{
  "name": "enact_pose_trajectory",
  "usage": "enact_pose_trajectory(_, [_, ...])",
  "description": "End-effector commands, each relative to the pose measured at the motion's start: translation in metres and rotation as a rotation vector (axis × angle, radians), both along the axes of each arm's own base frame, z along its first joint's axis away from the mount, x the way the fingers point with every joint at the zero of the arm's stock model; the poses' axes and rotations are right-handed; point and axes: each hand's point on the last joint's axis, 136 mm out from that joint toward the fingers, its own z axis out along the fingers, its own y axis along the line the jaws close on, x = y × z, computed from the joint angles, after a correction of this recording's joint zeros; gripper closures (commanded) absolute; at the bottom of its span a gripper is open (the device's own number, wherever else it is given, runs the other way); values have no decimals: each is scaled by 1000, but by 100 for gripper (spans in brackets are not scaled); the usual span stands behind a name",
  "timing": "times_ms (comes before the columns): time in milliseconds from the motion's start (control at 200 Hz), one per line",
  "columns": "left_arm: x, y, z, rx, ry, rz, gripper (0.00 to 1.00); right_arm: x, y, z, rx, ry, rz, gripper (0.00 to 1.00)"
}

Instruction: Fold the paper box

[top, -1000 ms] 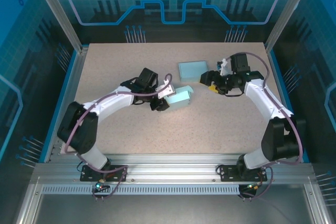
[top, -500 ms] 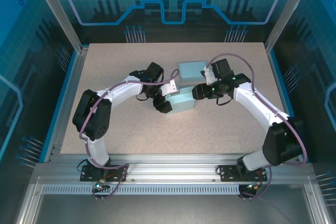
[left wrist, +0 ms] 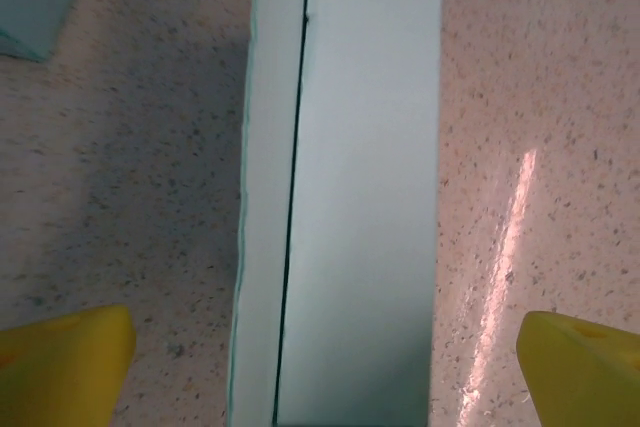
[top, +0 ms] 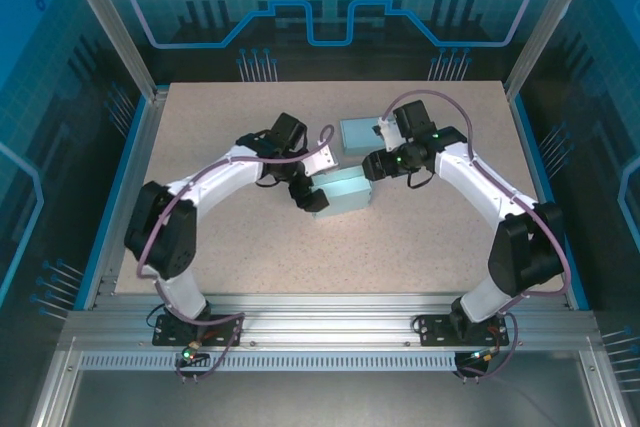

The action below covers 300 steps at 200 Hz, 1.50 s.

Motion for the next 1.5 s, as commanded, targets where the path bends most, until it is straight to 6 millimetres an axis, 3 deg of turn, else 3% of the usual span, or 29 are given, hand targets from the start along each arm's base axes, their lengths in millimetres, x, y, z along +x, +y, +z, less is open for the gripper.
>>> enact_pose_trajectory(0, [12, 13, 49, -68, -91, 190, 1, -3, -1, 13, -36, -32, 32, 36])
enact_pose_trajectory(145, [19, 37, 78, -130, -89, 498, 6, -1, -9, 18, -69, -48, -3, 36])
enact_pose_trajectory(230, [11, 41, 82, -198, -18, 606, 6, 2, -13, 18, -81, -49, -36, 36])
enact_pose_trajectory(340, [2, 40, 76, -295, 84, 713, 7, 4, -10, 19, -65, -56, -35, 36])
enact_pose_trajectory(470, [-6, 45, 60, -334, 144, 796, 22, 3, -2, 19, -43, -57, 0, 38])
enact_pose_trajectory(670, [-8, 47, 48, -312, 118, 814, 32, 5, 9, 14, -19, -39, 50, 45])
enact_pose_trajectory(1031, [6, 35, 23, -152, 77, 801, 50, 11, 22, -1, -4, -1, 83, 53])
enact_pose_trajectory(1496, [7, 36, 17, -104, 100, 830, 74, 3, 29, -5, -5, 27, 63, 68])
